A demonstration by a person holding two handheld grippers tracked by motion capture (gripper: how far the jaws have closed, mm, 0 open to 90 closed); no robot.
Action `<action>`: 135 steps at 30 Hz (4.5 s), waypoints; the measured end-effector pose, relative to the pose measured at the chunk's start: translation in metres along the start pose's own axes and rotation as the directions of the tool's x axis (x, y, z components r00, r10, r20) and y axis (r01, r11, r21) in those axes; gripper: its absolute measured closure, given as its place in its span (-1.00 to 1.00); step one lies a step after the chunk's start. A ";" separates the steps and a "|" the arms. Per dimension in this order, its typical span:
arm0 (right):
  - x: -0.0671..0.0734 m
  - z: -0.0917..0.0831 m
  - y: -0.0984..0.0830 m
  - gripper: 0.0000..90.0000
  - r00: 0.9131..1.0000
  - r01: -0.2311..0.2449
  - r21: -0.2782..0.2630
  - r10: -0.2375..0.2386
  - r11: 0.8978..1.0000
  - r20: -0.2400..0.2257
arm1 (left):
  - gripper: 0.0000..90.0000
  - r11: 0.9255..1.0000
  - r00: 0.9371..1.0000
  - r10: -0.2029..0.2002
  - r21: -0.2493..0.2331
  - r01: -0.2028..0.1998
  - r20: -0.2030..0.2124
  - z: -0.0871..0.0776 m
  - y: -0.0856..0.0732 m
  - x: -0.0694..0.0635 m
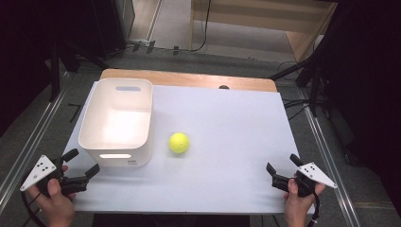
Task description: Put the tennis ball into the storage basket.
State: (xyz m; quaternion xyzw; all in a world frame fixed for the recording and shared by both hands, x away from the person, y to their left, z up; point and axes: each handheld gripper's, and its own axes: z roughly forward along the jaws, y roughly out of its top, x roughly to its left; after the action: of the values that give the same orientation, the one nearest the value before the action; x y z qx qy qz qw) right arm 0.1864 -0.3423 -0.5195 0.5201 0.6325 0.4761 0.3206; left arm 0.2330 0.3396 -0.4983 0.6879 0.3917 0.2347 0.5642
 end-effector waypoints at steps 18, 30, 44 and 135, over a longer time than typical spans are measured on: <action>0.007 0.001 0.008 -1.00 0.999 0.010 0.034 -0.008 0.999 -0.047 | -1.00 1.000 1.000 0.002 0.000 -0.002 -0.003 -0.001 0.000 -0.001; 0.026 0.007 0.028 -1.00 0.990 0.074 0.038 -0.069 0.997 -0.119 | -1.00 1.000 1.000 0.005 -0.002 -0.005 -0.009 0.000 0.000 -0.001; 0.043 0.020 0.044 -1.00 0.978 0.119 0.060 -0.107 0.991 -0.177 | -1.00 1.000 1.000 0.009 0.000 -0.009 -0.011 0.000 0.000 -0.002; 0.158 0.150 0.129 -1.00 0.844 0.329 0.166 -0.210 0.930 -0.493 | -1.00 1.000 1.000 0.000 -0.004 0.000 -0.003 -0.001 0.000 -0.001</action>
State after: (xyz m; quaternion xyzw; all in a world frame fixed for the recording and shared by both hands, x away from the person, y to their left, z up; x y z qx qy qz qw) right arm 0.3272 -0.1492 -0.4363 0.3308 0.8116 0.4553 0.1567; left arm 0.2317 0.3391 -0.4983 0.6865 0.3923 0.2365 0.5648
